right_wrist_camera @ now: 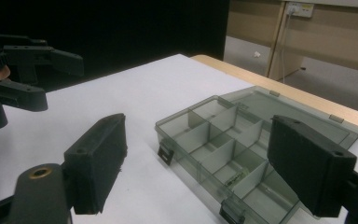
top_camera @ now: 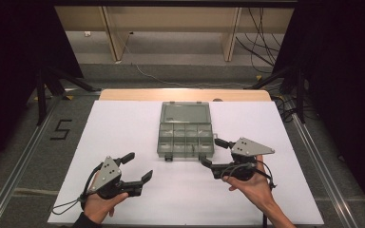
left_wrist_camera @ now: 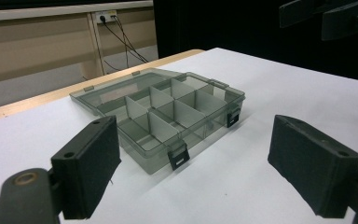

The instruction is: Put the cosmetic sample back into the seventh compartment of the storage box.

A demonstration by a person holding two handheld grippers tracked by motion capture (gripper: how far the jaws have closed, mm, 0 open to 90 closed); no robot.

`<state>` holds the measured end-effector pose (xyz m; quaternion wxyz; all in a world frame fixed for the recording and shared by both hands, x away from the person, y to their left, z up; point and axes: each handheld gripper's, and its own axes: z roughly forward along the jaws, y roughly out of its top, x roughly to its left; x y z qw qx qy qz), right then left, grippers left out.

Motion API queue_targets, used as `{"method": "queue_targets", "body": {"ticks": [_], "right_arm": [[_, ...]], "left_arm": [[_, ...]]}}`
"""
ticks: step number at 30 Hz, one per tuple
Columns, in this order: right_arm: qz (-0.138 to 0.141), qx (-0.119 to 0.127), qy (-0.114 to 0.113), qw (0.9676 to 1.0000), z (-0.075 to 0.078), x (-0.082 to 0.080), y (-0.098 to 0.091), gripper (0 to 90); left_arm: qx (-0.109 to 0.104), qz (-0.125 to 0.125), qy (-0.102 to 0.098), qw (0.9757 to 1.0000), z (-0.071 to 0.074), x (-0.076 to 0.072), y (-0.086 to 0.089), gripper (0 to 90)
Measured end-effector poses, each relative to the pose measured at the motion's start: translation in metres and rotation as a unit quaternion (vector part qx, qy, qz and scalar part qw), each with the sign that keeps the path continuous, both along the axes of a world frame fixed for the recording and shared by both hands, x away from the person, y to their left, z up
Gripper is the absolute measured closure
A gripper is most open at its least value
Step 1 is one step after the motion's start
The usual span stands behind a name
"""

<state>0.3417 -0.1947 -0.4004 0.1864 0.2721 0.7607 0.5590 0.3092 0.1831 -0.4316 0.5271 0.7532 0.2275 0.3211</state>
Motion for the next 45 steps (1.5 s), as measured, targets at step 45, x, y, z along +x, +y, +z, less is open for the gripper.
{"method": "queue_targets", "body": {"ticks": [45], "right_arm": [[-0.014, 0.007, 0.018, 0.9997, -0.021, -0.024, -0.022, 17.5]], "left_arm": [[0.002, -0.001, 0.001, 1.0000, 0.000, 0.000, 0.000, 15.7]]}}
